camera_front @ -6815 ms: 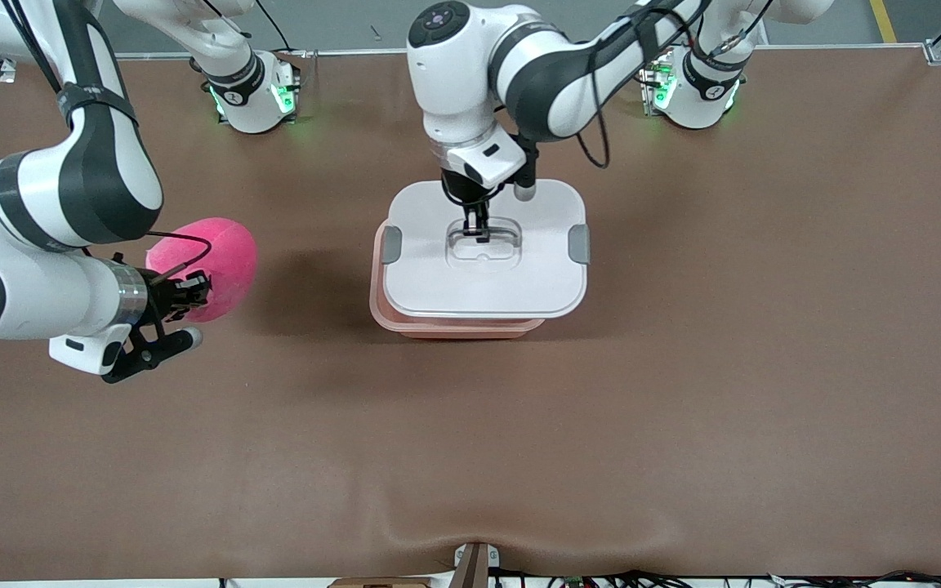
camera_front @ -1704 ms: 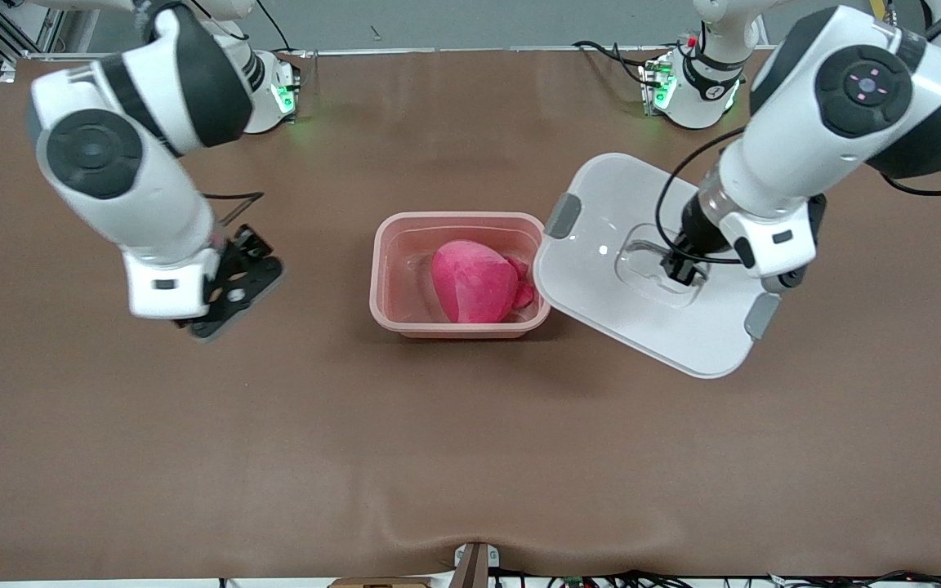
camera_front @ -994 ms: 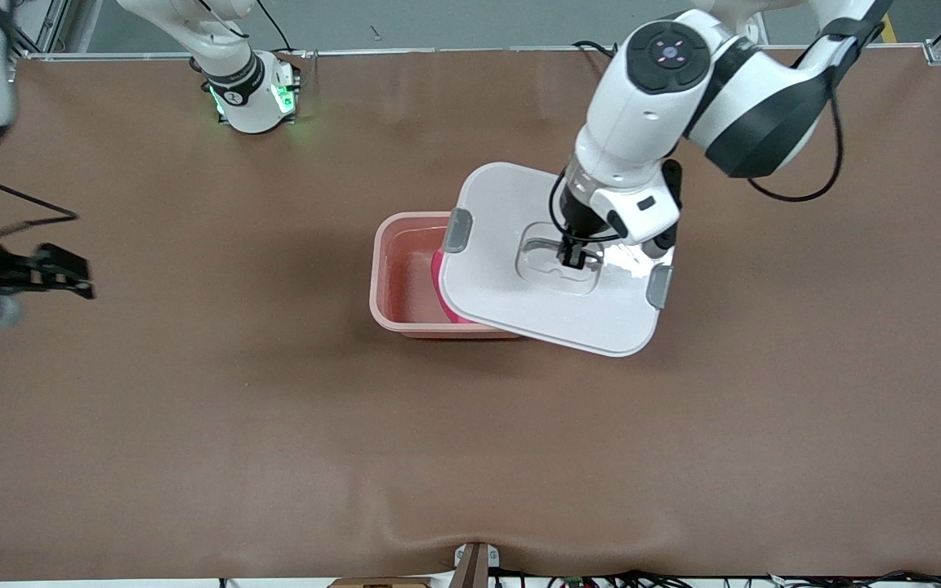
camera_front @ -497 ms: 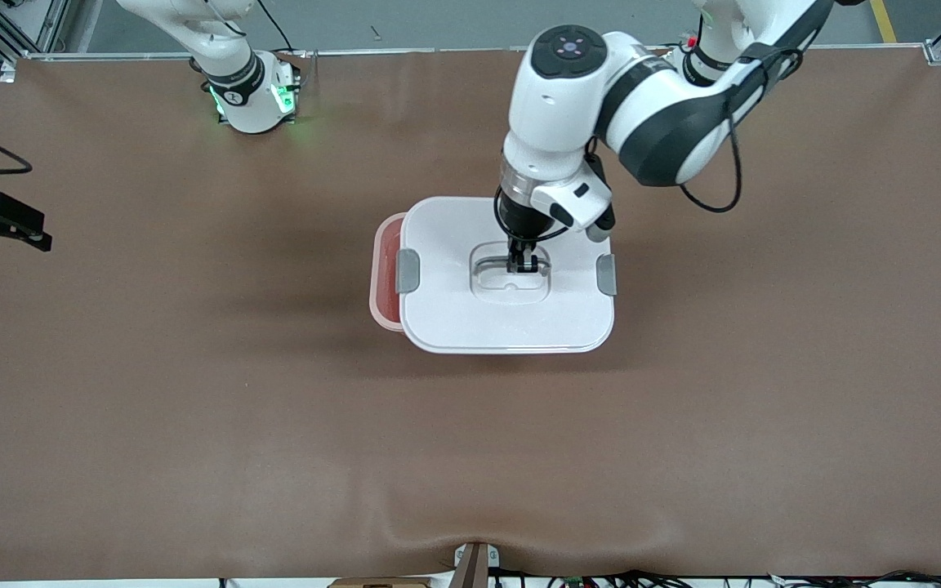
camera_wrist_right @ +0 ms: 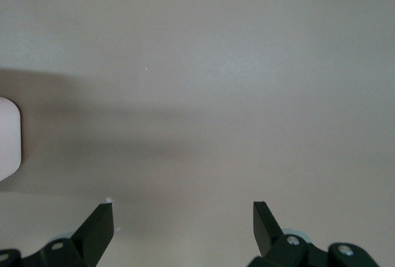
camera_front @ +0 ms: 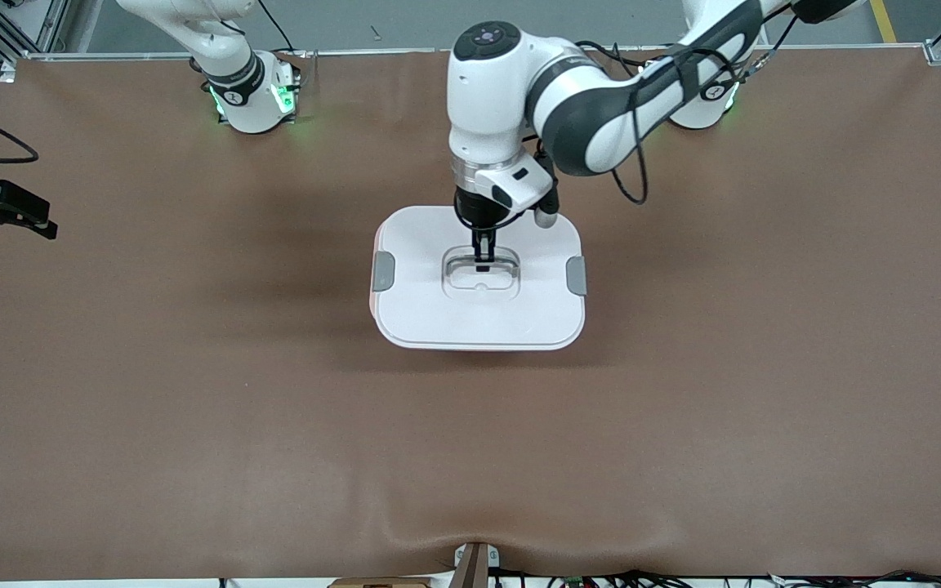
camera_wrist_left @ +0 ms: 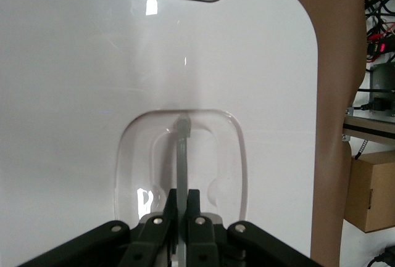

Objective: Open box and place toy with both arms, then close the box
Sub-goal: 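Move the lid over the box with the left gripper while the right gripper withdraws, then press the lid down onto the box with the left gripper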

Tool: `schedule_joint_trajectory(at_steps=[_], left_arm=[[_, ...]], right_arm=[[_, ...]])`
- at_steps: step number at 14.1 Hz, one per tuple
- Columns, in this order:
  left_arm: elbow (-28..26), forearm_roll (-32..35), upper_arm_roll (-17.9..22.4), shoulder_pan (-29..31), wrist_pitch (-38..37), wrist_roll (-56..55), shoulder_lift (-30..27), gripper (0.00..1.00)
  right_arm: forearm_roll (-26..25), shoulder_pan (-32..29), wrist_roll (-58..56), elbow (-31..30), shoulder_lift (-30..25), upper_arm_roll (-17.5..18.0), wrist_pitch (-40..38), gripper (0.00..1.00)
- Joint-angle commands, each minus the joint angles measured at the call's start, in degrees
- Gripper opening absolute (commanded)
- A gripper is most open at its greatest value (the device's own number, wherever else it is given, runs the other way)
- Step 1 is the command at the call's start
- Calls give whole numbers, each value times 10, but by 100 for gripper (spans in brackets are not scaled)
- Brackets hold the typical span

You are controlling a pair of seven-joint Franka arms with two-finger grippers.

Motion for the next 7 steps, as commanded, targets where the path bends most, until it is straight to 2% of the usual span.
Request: schedule_joint_trajectory(at_steps=[1,3,7], left_arm=[[2,71,43,-66,1,-144,17,0],[4,74,96,-116,1,-163,16,0],[6,73,108,-136,1,-209,28,0]], right_arm=[[14,13,-4,-17,-14,-12,15,100],[13,14,-4,-10,-10,-12,22,100],[12,13,-4,-4,-7,-12,16,100]])
